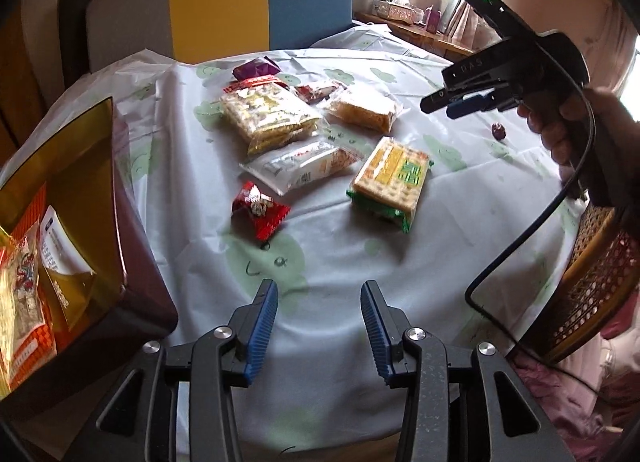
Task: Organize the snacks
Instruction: 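Grasp the small red candy packet with the left tool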
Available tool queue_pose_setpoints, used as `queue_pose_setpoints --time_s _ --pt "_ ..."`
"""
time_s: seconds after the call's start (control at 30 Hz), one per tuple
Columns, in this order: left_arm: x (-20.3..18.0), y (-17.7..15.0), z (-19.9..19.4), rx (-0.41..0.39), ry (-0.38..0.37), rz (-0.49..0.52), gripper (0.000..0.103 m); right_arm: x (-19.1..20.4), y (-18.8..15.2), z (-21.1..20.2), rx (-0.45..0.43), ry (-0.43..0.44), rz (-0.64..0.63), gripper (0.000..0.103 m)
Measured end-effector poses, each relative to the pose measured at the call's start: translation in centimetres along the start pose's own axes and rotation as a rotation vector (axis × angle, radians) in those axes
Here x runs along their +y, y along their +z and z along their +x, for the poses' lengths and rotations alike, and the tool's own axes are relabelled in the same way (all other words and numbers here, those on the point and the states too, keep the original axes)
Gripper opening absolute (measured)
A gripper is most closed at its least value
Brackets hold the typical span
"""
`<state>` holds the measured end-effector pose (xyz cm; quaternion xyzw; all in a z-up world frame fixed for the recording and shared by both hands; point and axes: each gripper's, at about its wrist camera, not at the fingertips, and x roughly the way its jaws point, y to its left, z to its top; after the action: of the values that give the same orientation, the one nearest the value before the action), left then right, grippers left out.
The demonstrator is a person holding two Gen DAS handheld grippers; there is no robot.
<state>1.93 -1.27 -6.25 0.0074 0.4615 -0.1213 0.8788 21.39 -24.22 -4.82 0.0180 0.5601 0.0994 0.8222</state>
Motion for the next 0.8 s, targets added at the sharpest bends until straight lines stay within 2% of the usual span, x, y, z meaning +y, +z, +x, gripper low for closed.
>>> queue_pose_setpoints --time_s 0.3,0.37,0.5,0.67,0.8 --pt "1.3 3.0 -0.6 0.023 -0.009 -0.071 0.041 -0.6 -0.1 -1.8 -0.034 0.038 0.029 0.045" --pt "1.5 3.9 -0.2 0.036 0.008 -0.080 0.035 -0.5 0.0 -2.0 -0.046 0.047 0.028 0.045" --pt "1.8 5.1 1.2 0.072 0.051 -0.082 0.028 -0.5 0.2 -2.3 -0.061 0.066 0.036 0.045" --pt "2.1 6.1 3.3 0.132 0.115 -0.076 0.027 -0.4 0.3 -2.5 -0.070 0.078 0.034 0.045" --pt "2.3 6.1 4.6 0.161 0.131 -0.096 0.027 -0.4 0.3 -2.6 -0.073 0.085 0.034 0.045"
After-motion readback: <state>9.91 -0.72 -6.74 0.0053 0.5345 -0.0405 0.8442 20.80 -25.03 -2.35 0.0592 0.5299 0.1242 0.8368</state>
